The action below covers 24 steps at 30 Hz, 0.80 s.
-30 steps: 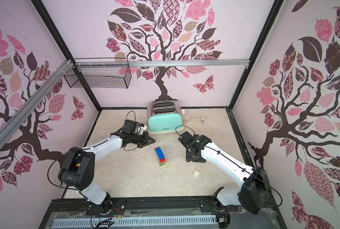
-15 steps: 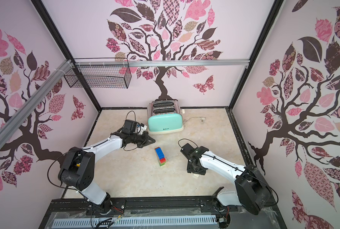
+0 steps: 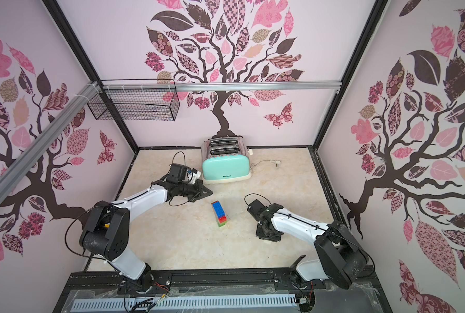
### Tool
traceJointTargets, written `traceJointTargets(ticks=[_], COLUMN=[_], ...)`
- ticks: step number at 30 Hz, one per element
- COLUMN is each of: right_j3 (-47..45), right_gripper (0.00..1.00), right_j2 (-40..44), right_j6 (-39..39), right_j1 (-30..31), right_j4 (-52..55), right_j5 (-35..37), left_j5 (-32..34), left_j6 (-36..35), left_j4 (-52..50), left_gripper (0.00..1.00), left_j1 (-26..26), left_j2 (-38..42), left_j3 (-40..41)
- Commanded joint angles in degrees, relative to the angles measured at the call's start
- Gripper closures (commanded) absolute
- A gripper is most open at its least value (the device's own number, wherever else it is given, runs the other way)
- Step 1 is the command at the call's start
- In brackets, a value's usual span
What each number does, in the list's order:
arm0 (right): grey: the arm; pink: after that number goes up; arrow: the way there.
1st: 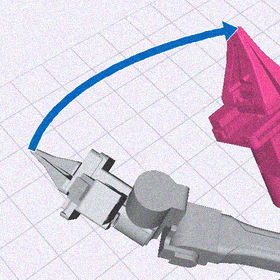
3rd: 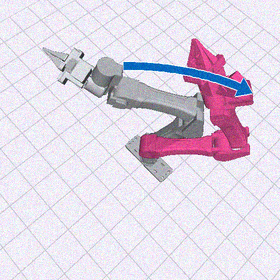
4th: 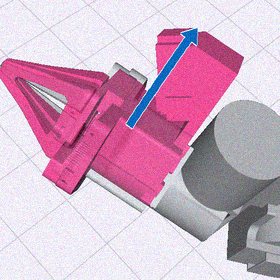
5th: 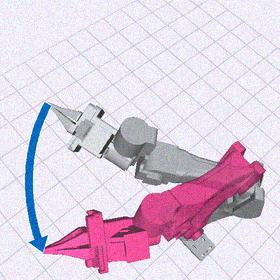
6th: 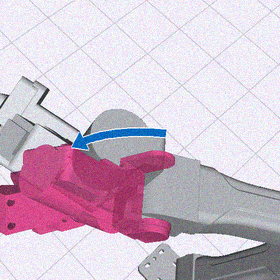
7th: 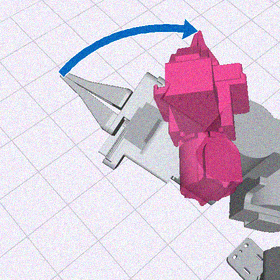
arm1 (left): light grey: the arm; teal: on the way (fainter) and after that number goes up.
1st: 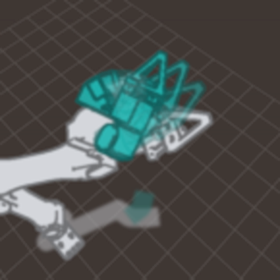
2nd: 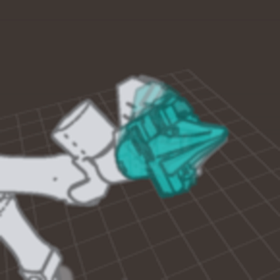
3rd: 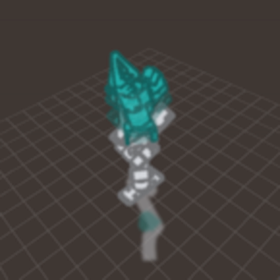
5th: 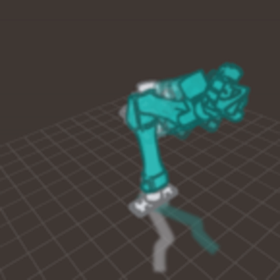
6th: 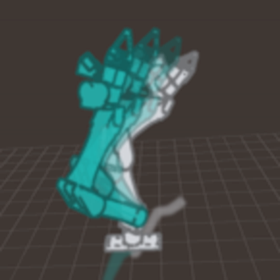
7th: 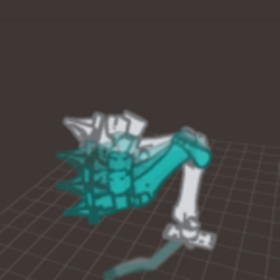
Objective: Assemble a spoon with lego
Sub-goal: Pick up the lego brick from the center of the board, then assemble the lego brick with the lego brick.
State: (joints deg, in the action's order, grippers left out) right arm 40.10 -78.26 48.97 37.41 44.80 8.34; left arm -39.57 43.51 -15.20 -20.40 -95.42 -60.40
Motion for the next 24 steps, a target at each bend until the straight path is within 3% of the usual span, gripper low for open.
traceJointTargets(ticks=[1,6,11,16,24], right_j3=[0.72,7.36,27.57,49.46,67.58], right_gripper=[0.71,0.77,0.77,0.77,0.77], right_j2=[0.27,1.63,0.84,-7.98,-22.52], right_j6=[-0.26,-3.24,-8.29,-16.93,-27.39], right_j1=[-0.27,1.17,5.71,9.15,12.54], right_j4=[1.18,8.31,20.74,28.89,32.17], right_j5=[0.66,2.5,5.81,2.64,-2.21], left_j5=[-0.24,-0.24,-0.24,-0.24,-0.33], left_j6=[-0.88,-0.76,-0.76,-0.62,-0.7], left_j4=[0.0,0.05,-0.07,0.08,0.07], left_gripper=[1.0,1.0,1.0,1.0,1.0], left_j1=[-0.25,-0.25,-0.25,-0.25,-0.25], left_j2=[-0.25,-0.44,-0.31,0.17,0.42], left_j3=[0.05,-0.02,-0.06,0.02,0.04])
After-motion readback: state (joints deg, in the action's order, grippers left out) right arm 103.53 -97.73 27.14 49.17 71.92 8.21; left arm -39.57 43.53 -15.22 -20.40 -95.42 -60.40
